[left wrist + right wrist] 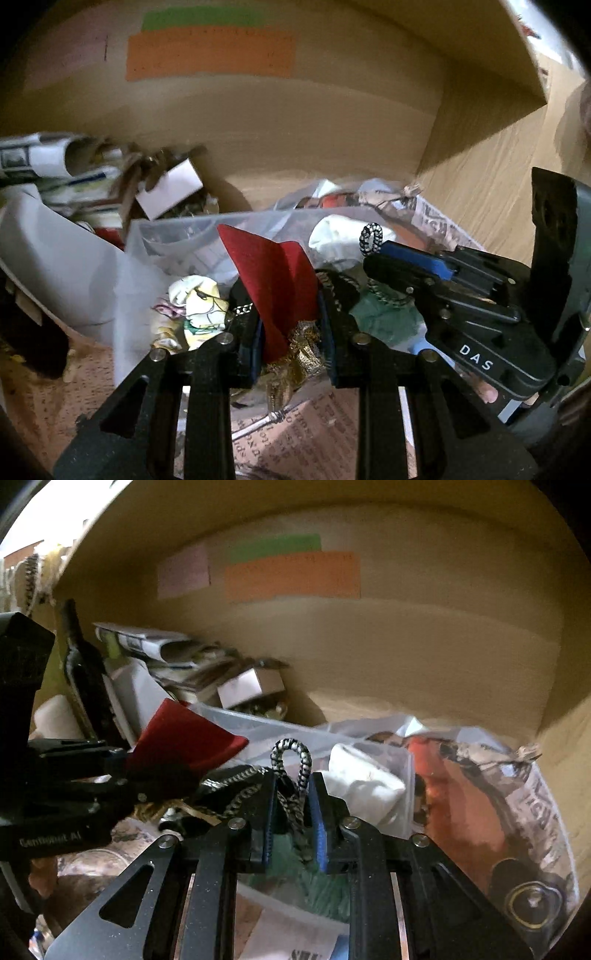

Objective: Organize soft objects
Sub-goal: 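Lower the red pouch and hair tie into the clear box and open both tools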

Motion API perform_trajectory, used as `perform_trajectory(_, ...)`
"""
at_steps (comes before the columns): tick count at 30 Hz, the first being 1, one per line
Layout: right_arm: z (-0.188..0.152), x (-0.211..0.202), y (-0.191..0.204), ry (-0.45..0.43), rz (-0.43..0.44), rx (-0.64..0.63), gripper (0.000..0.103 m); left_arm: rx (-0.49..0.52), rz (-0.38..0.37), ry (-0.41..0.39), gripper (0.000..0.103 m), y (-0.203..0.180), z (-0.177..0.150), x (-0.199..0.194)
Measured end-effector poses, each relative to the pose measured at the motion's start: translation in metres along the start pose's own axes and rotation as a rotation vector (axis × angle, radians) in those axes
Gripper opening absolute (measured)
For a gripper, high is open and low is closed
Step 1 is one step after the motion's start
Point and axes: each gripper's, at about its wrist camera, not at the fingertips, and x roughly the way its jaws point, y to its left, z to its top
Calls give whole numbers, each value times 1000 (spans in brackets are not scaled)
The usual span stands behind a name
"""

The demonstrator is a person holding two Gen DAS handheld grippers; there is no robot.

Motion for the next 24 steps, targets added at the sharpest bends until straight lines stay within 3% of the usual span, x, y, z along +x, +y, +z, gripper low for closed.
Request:
perform_trajectory(3,-2,6,-3,19,-7,2,18,-4,1,10,32,2,-2,6)
perform_trajectory(7,-4,8,-4,28,-17,1,37,-5,26,-5,53,5,-3,8)
perform_trajectory(14,-1,4,-6,11,-50,1,68,-34,70,-23,68,13,-2,1)
perform_trajectory(24,13,-51,2,-148,-42,-18,71,-22,124,-186,71,4,2,-60)
